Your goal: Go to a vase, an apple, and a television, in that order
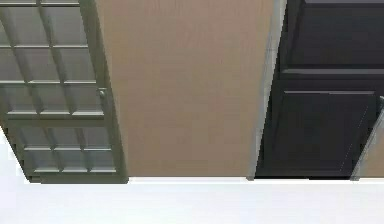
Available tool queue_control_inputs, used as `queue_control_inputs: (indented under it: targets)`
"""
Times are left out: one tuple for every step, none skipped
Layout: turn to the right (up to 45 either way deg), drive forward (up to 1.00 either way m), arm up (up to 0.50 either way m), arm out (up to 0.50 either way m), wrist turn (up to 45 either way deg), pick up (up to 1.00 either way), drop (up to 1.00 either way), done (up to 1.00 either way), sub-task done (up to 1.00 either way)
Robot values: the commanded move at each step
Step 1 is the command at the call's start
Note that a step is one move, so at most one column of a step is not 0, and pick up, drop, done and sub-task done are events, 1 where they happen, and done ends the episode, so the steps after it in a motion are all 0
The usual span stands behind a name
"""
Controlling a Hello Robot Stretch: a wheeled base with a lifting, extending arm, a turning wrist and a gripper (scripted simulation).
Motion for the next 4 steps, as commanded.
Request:
queue_control_inputs:
  targets:
    - [-45.0, 0.0, 0.0, 0.0, 0.0, 0.0, 0.0, 0.0, 0.0]
    - [-21.0, 0.0, 0.0, 0.0, 0.0, 0.0, 0.0, 0.0, 0.0]
    - [0.0, 0.9, 0.0, 0.0, 0.0, 0.0, 0.0, 0.0, 0.0]
    - [-27.0, 0.0, 0.0, 0.0, 0.0, 0.0, 0.0, 0.0, 0.0]
